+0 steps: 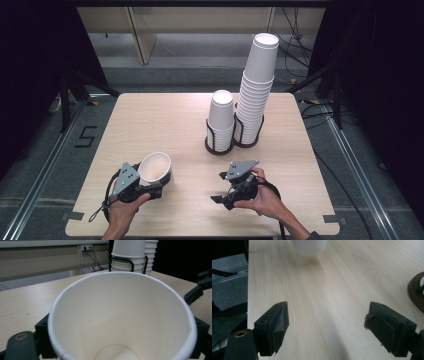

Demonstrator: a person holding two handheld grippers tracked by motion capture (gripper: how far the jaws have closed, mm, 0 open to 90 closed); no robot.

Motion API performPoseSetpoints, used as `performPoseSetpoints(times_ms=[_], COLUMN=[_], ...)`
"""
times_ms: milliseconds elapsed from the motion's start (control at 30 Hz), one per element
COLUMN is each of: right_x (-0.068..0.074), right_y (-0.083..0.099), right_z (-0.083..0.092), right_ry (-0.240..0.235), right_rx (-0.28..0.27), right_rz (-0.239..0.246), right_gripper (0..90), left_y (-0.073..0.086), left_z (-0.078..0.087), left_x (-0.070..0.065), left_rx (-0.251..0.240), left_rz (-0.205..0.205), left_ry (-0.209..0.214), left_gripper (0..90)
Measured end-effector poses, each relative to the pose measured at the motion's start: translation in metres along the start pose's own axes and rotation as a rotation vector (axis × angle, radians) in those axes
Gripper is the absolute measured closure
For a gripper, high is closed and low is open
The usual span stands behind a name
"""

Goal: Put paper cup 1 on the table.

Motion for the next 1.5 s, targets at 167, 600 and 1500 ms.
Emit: performPoseSetpoints(times_ms=[167, 600, 1500], right_x=[0.000, -0.002, -0.003], right_y=[0.006, 0.027, 0.044], right_z=[0.003, 0.018, 0.021], right_ry=[0.024, 0.100, 0.113], right_rx=[0.015, 0.030, 0.062], right_rz=[-0.010, -0.071, -0.076], right_gripper=[18.6, 18.3, 18.3], left_y=[-0.001, -0.007, -0.035], left_z=[-0.002, -0.017, -0.091], left_x=[0.010, 0.041, 0.135], left_rx=[-0.016, 0.005, -0.007], left_rz=[0.013, 0.011, 0.023], left_ry=[-0.029, -0.068, -0.264], left_gripper=[13.5, 13.2, 12.5])
Point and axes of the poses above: each handheld gripper's, and its own axes: z roughly backward along the jaws, y roughly out of its underside, x roughly to its left, the point moved 7 cm from there along -z, roughly forward along the jaws, and after that the axes turned 9 degrees about z, right-handed, at the moved point
